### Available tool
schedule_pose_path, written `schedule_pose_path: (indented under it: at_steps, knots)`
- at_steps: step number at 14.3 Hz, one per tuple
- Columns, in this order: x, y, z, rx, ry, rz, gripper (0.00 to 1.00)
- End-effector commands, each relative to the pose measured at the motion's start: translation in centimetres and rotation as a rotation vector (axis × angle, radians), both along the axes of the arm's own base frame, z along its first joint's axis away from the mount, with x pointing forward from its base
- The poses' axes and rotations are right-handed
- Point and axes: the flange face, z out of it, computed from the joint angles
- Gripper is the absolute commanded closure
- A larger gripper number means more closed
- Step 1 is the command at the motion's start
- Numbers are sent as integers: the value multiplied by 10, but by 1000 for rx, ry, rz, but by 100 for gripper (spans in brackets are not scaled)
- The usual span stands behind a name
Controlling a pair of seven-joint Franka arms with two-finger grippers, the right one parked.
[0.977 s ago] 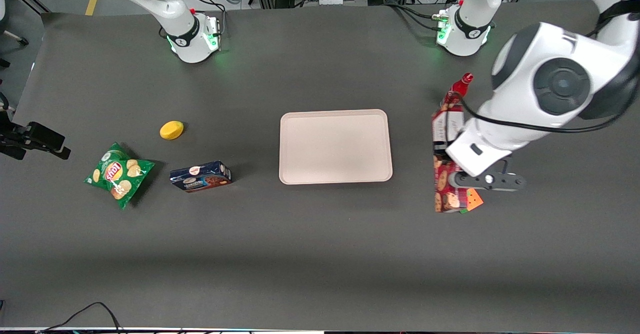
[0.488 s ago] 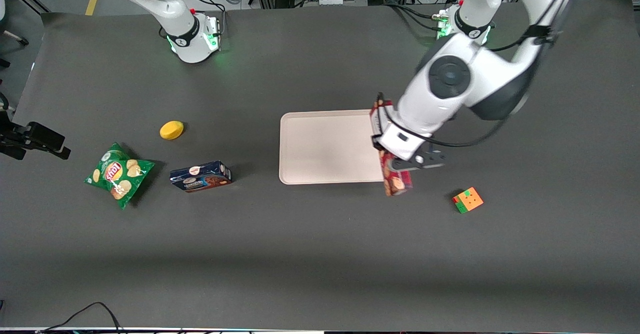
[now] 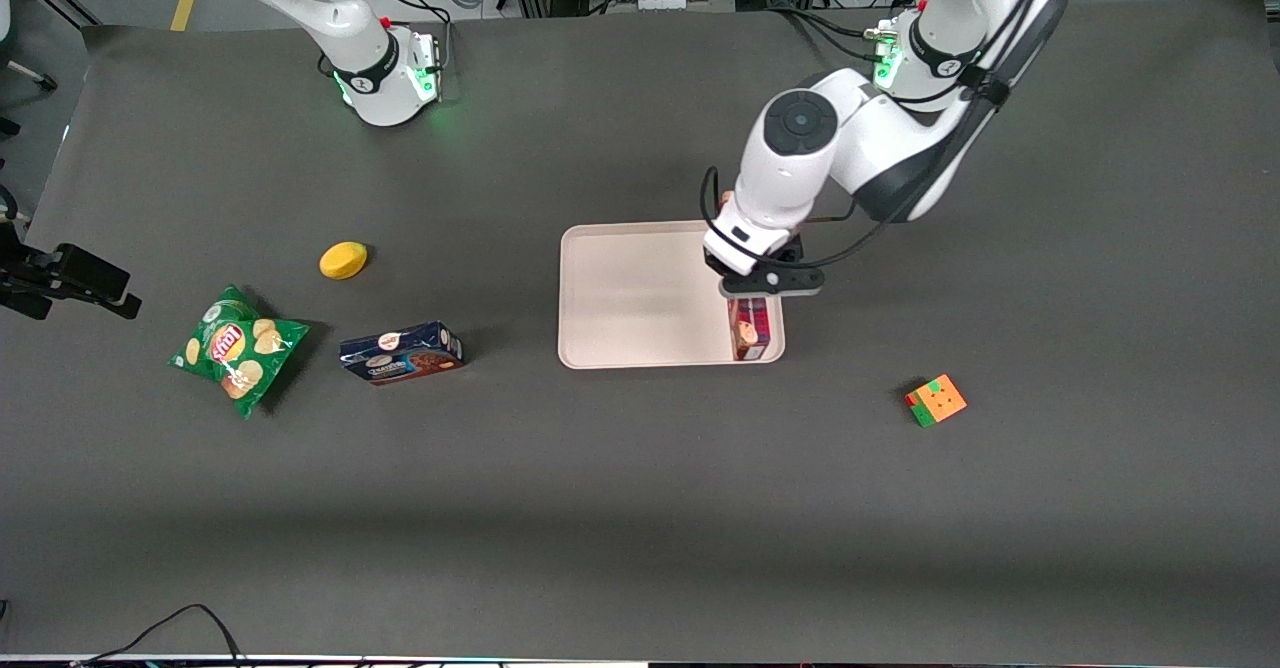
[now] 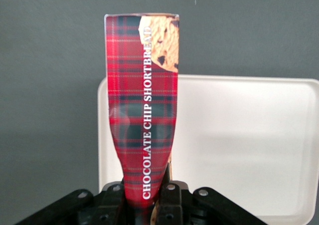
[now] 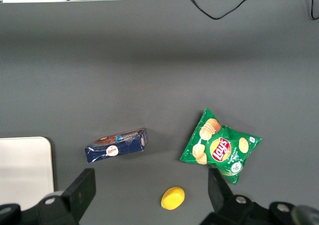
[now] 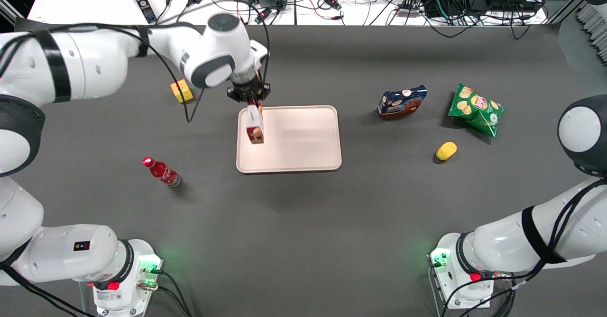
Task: Place red cookie box on tray
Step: 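Lower the cookie box onto the tray beside its rim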
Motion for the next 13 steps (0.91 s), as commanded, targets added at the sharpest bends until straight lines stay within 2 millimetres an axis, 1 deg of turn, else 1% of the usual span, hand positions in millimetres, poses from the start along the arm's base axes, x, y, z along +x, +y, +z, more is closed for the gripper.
schedule_pose_path:
  at_steps: [1, 2, 4, 8, 9, 10, 12, 13]
  knots:
    - [-37, -6, -37, 7, -63, 7, 89]
    - [-41, -4, -46, 15, -60, -6, 89]
    - [-43, -1, -58, 25, -44, -13, 89]
    - [-39, 6, -83, 36, -10, -27, 88]
    - [-32, 14, -90, 48, -18, -29, 88]
    - [-27, 17, -95, 33, -26, -22, 88]
    - [-24, 20, -109, 10, -6, -10, 86]
    - [-24, 18, -111, 0, -8, -14, 86]
